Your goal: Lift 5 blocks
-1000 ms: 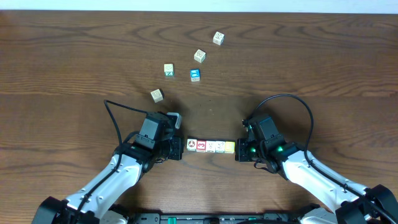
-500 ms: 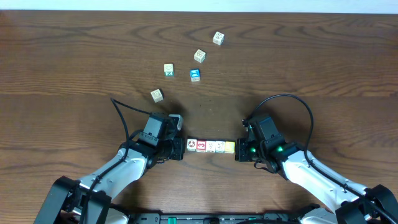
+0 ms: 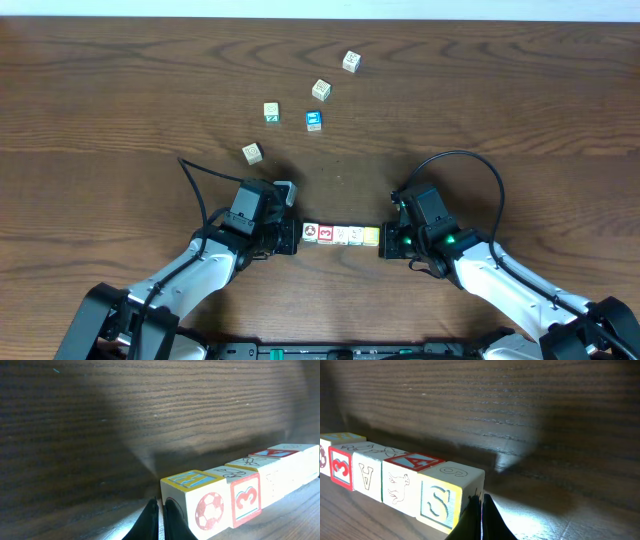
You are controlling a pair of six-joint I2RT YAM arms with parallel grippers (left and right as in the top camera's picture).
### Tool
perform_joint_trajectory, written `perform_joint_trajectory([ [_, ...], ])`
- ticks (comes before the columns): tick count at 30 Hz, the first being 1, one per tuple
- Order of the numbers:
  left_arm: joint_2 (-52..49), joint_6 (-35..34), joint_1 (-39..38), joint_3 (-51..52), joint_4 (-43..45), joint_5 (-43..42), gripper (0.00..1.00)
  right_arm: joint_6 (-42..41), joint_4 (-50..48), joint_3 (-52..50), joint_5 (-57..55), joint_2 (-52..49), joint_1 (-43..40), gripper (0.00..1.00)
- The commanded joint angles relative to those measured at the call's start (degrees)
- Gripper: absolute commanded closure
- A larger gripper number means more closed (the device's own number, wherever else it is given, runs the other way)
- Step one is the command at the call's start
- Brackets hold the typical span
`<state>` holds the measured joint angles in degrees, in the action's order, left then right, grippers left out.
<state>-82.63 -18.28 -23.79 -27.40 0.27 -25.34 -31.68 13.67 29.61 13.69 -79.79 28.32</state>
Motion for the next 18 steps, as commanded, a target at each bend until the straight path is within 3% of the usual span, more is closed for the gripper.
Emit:
perform_joint_trajectory([
  [1, -0.31, -0.94, -0.15, 0.11, 0.22, -1.25, 0.93, -0.90, -0.17, -0.04, -0.83, -0.15, 0.50, 0.99],
  [18, -0.31, -0.96, -0.15, 0.11, 0.24, -1.25, 0.93, -1.38, -0.92, -0.04, -0.92, -0.15, 0.68, 0.99],
])
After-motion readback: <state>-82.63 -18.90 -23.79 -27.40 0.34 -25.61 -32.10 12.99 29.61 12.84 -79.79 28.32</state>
